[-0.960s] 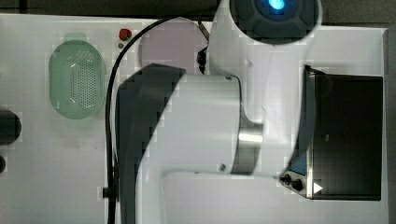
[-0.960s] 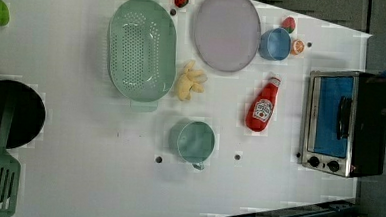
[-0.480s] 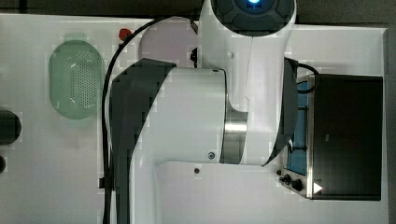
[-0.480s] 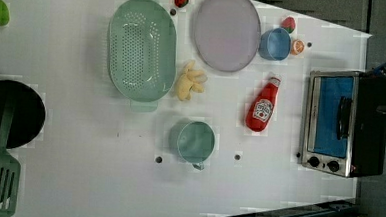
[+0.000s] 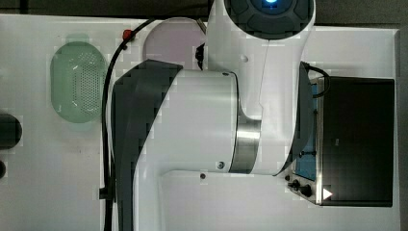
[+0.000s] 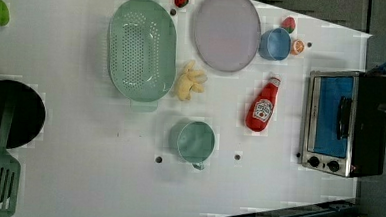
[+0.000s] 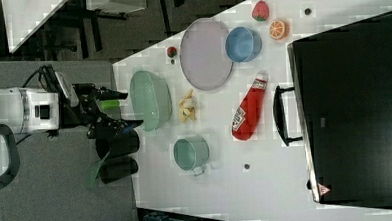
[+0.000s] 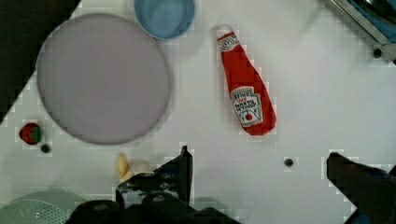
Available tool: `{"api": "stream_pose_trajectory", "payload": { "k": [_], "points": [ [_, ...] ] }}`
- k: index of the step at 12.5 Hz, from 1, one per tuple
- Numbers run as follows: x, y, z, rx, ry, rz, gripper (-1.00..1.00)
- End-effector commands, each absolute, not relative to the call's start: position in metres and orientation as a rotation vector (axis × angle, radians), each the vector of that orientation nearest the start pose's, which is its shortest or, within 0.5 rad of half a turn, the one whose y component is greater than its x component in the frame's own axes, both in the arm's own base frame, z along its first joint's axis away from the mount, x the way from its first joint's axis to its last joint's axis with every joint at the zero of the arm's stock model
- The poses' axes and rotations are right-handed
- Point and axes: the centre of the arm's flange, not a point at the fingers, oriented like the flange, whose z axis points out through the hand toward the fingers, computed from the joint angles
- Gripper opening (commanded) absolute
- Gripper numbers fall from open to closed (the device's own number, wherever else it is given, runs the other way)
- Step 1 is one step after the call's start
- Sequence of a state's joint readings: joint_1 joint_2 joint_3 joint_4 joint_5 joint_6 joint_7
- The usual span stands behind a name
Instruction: Pick Ketchup from oven and place it on table.
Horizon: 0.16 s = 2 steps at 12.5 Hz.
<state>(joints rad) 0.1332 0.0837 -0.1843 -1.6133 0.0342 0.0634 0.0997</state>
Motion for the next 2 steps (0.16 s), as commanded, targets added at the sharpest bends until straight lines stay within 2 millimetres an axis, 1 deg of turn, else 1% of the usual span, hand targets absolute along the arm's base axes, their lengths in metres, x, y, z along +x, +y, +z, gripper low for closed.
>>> {"api": "stream_pose_trajectory", "payload": {
  "k": [1, 2],
  "points": [
    [0.5754, -0.0273, 0.5742, -2.804, 1.467, 0.078, 1.0],
    [0.5754, -0.0273, 0.5742, -2.804, 1.467, 0.078, 1.0]
  ]
}}
